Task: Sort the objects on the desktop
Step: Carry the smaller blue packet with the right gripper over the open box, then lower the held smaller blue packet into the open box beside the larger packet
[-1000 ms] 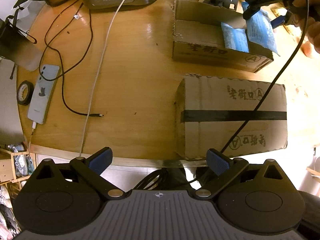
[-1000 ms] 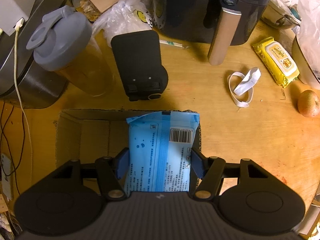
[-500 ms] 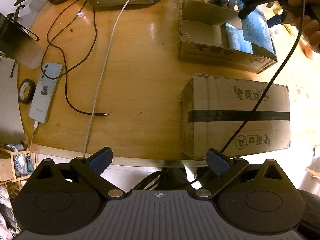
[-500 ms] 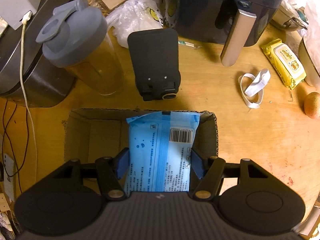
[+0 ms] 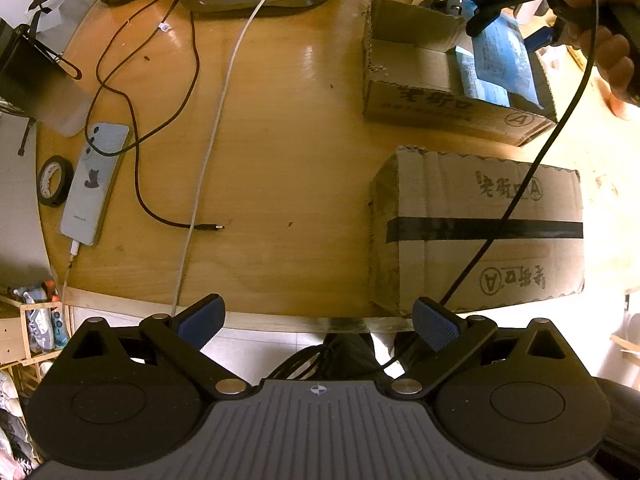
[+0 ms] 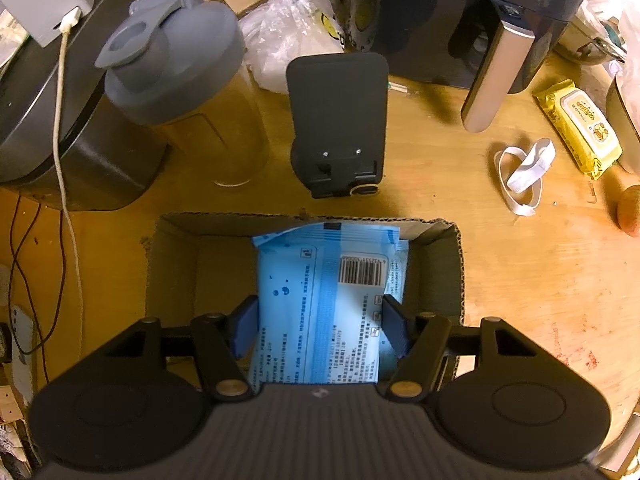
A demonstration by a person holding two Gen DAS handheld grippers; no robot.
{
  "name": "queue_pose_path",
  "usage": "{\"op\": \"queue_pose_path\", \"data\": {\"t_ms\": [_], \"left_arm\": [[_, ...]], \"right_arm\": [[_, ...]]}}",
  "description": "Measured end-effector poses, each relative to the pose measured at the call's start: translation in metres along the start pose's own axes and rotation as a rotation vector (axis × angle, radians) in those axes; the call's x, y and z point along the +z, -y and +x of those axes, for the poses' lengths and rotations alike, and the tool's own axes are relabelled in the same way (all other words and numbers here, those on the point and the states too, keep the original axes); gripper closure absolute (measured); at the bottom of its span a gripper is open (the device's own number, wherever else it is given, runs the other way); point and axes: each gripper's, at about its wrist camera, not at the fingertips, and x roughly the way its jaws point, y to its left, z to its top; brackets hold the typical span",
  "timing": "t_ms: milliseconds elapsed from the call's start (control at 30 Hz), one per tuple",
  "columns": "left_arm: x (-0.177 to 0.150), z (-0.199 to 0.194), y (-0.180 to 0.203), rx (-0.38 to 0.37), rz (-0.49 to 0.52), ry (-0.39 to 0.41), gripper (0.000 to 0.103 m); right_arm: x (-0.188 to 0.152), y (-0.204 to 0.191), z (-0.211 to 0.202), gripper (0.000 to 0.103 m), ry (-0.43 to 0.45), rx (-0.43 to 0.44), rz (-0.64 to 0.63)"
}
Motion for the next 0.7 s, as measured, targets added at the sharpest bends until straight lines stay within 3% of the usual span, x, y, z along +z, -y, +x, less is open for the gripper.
{"op": "queue_pose_path", "data": {"t_ms": [700], "left_arm": [[0.001, 0.001, -0.011, 0.0, -0.007, -0.004, 0.0]], "right_arm": [[0.002, -0.024, 0.006, 0.041, -0.001, 0.012, -0.011]]}}
